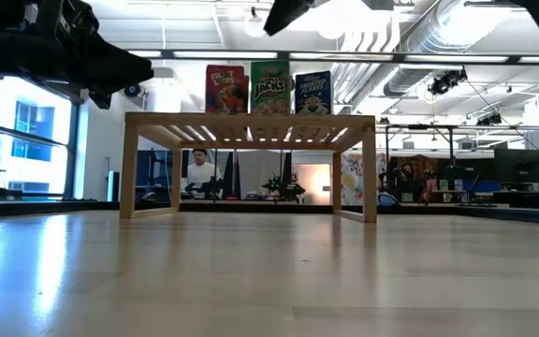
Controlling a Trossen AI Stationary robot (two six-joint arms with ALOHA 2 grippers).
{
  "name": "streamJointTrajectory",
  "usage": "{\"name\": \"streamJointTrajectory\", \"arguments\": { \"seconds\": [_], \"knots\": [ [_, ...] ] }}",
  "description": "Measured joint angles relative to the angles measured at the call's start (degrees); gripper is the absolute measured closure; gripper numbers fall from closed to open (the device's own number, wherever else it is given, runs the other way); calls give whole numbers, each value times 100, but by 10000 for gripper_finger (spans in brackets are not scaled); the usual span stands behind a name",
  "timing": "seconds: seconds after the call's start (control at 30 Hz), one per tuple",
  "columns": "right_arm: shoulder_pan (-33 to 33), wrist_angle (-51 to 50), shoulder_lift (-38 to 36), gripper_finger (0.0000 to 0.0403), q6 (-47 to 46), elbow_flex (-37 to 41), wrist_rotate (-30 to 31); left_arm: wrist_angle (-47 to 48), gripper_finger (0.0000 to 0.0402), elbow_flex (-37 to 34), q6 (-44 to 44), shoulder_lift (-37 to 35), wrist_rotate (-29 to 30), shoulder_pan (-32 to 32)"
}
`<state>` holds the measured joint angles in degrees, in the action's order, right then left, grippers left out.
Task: Stack cereal on shelf
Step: Put the green cereal box on the shelf aligned with the other green cereal boxes
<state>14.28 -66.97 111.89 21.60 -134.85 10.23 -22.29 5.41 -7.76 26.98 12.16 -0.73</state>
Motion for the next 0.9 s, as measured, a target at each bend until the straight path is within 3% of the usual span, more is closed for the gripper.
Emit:
{"name": "streamJointTrajectory", "arguments": {
  "seconds": [0.17,0.37,0.47,0.7,0.9],
  "knots": [
    [-174,-821,-110,231,-379,0,376,0,314,0,59,-2,0,0],
    [-86,-1447,-96,346,-865,482,647,-74,314,4,61,-2,0,-4],
    [-16,-1226,-111,393,-913,883,598,-74,314,4,147,-2,-2,-4],
    [143,-244,-100,379,-915,1851,584,-59,314,4,153,-2,-2,-7],
    [230,213,-98,397,-958,2327,589,12,314,4,156,0,-2,-7]
  ]
}}
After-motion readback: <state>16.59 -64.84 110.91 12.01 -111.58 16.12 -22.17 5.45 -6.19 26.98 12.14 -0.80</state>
